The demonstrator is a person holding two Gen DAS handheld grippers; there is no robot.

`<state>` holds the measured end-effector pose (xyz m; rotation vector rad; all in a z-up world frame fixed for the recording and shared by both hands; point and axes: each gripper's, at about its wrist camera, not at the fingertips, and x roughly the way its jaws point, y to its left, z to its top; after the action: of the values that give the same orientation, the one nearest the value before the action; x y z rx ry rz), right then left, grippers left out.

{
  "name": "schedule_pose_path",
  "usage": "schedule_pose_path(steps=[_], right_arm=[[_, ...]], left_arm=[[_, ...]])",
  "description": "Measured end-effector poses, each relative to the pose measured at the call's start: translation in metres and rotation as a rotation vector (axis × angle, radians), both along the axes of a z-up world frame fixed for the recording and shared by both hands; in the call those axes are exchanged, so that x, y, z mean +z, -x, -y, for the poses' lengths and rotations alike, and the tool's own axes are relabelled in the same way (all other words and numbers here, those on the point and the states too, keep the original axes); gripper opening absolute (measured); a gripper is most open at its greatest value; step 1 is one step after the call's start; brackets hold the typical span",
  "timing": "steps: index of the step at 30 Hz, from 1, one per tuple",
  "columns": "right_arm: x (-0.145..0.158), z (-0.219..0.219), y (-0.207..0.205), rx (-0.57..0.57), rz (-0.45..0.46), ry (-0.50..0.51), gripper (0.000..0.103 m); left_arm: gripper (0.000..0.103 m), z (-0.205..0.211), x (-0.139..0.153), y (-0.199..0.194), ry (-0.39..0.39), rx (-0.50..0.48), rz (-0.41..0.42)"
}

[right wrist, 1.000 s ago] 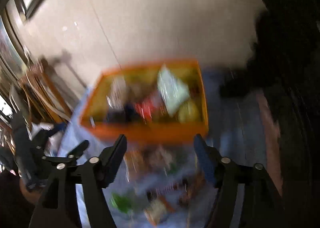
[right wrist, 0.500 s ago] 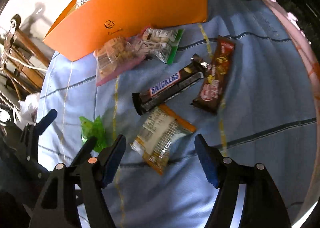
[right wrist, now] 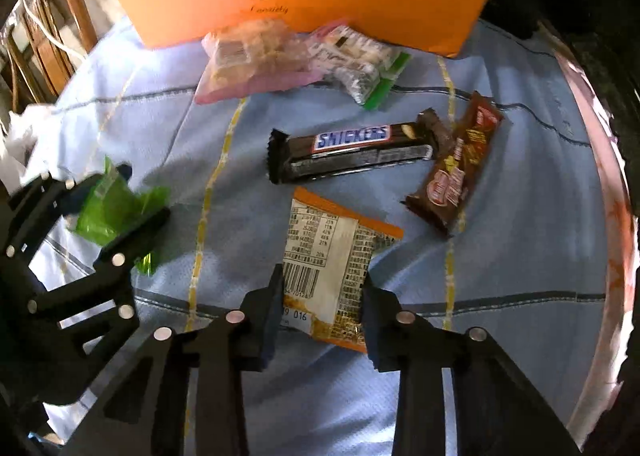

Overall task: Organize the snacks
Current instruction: 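Carry the green bag and wafer pack over the box and open both tools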

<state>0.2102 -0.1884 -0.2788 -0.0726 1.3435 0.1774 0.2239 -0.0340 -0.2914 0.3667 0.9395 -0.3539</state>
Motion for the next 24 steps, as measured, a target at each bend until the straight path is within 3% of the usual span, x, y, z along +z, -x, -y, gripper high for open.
schedule_pose_path(steps=[6,12,18,24], right_arm=[[0.031,0.026,0.026,-0.010,0.063,-0.087,0.034],[0.094,0.033,0.045,0.007,0.182,-0.148,0.034],[0.176,0.036,0.042,0.039,0.340,-0.159,0.034],[0.230,0.035,0.018,0.064,0.473,-0.152,0.034]], left_arm=[[0.040,-0.034,0.037,0.017,0.133,0.049,0.024],[0.040,-0.057,0.094,0.022,0.242,0.102,0.090],[0.040,-0.054,0.153,0.010,0.285,0.125,0.166],[0.040,-0.055,0.205,-0.006,0.327,0.135,0.251]])
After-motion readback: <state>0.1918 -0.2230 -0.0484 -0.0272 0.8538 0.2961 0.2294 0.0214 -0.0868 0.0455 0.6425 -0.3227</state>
